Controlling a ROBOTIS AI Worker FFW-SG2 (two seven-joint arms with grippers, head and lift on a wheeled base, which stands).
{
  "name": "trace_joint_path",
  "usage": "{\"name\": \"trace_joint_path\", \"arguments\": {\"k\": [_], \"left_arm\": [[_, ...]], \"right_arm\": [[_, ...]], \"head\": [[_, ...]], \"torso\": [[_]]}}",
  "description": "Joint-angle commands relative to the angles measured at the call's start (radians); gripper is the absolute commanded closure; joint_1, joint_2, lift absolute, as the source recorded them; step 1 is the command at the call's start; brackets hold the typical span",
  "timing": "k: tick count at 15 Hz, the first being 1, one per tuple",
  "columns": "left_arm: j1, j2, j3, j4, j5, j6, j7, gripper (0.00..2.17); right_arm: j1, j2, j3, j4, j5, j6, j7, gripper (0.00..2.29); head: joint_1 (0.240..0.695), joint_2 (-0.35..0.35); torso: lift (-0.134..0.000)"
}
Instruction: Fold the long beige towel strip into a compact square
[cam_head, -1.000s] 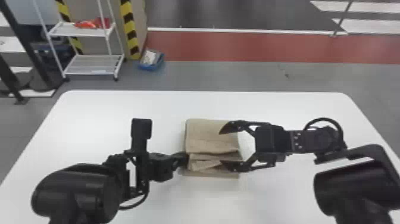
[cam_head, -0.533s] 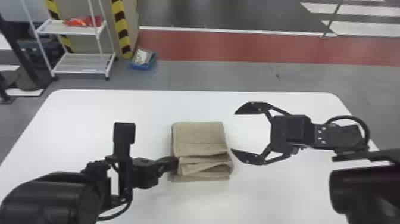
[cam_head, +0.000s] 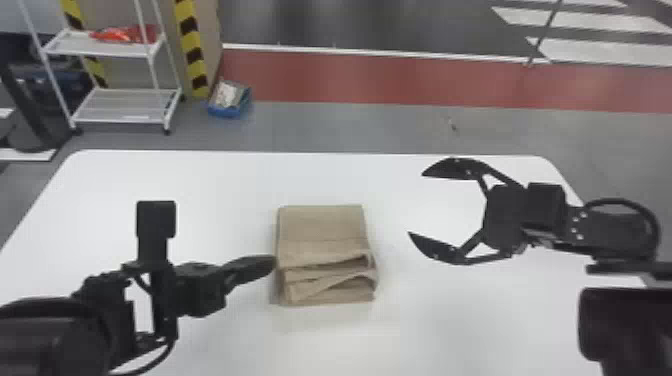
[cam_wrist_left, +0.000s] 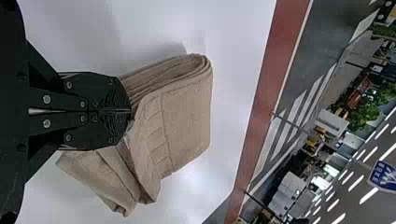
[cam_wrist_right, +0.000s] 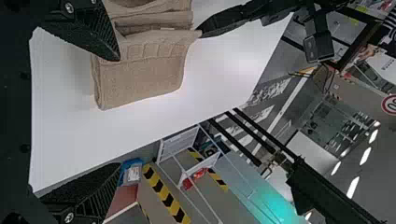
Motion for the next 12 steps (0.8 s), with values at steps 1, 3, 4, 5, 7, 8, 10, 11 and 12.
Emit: {"name": "trace_joint_path", "arguments": {"k": [1,3,4,5,7,8,10,11,12], "left_arm": [[0.034,0.03,0.09,-0.055,0.016,-0.021,-0.008,1.92],[0.054,0.038,0.164,-0.084,0.016,-0.073,0.009,1.92],[0.065,0.039,0.181,-0.105,0.011,-0.141,0.041,1.86],[0.077,0.038,0.187,-0.107,0.011,-0.245,0.071,1.52],[0.086,0.032,0.175,-0.105,0.011,-0.365,0.16,0.16],[0.088,0.022,0.162,-0.098,0.01,-0.429,0.197,0.09],[0.088,0.009,0.11,-0.082,-0.01,-0.512,0.274,0.09],[0.088,-0.007,0.08,-0.081,-0.035,-0.558,0.303,0.09],[0.086,-0.021,0.052,-0.079,-0.053,-0.595,0.328,0.09]], "right_arm": [[0.003,-0.003,-0.045,-0.015,-0.018,0.031,-0.015,0.09],[-0.005,-0.005,-0.074,-0.015,-0.049,0.077,-0.025,0.09],[-0.014,-0.002,-0.088,-0.015,-0.069,0.108,-0.033,0.09],[-0.023,0.006,-0.099,-0.015,-0.092,0.129,-0.048,0.1],[-0.032,0.037,-0.117,-0.004,-0.149,0.141,-0.094,0.11],[-0.032,0.06,-0.12,0.001,-0.17,0.15,-0.134,0.11],[-0.034,0.098,-0.113,-0.004,-0.206,0.344,-0.22,0.11],[-0.035,0.113,-0.104,-0.012,-0.219,0.439,-0.258,0.11],[-0.035,0.113,-0.09,-0.023,-0.221,0.512,-0.292,0.12]], "head": [[0.695,-0.099],[0.695,-0.071],[0.695,-0.056],[0.695,-0.044],[0.695,-0.019],[0.695,-0.001],[0.695,0.004],[0.691,0.001],[0.685,-0.004]], "torso": [[-0.124],[-0.124],[-0.124],[-0.124],[-0.124],[-0.124],[-0.124],[-0.124],[-0.124]]}}
